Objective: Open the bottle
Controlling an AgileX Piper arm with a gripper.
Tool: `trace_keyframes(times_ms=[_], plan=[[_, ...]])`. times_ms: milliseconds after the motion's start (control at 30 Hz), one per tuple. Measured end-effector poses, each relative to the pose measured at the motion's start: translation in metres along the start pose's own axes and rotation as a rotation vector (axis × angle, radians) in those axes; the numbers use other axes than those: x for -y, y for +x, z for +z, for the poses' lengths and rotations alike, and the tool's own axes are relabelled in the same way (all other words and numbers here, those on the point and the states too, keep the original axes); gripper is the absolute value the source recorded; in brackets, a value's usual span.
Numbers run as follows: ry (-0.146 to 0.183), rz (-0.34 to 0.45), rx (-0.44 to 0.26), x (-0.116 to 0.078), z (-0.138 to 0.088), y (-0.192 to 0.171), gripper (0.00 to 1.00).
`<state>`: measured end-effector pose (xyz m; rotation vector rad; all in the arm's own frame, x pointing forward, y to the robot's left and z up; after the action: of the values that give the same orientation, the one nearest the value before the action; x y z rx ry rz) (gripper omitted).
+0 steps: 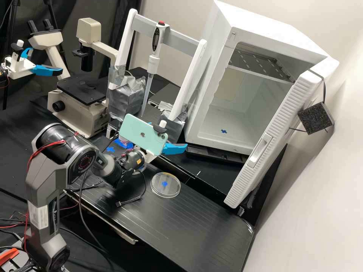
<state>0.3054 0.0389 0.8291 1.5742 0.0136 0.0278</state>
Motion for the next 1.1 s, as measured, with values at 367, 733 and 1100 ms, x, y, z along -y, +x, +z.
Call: trace_keyframes(times_ms=[367, 733, 1100], plan=[[0.000, -0.001, -0.003, 0.000, 0.000, -0.011, 1.00], [-0.024, 0.010, -0.289, 0.021, -0.046, -0.068, 1.00], [-0.077, -0.115, -0.260, 0.062, -0.043, -0.069, 1.00]])
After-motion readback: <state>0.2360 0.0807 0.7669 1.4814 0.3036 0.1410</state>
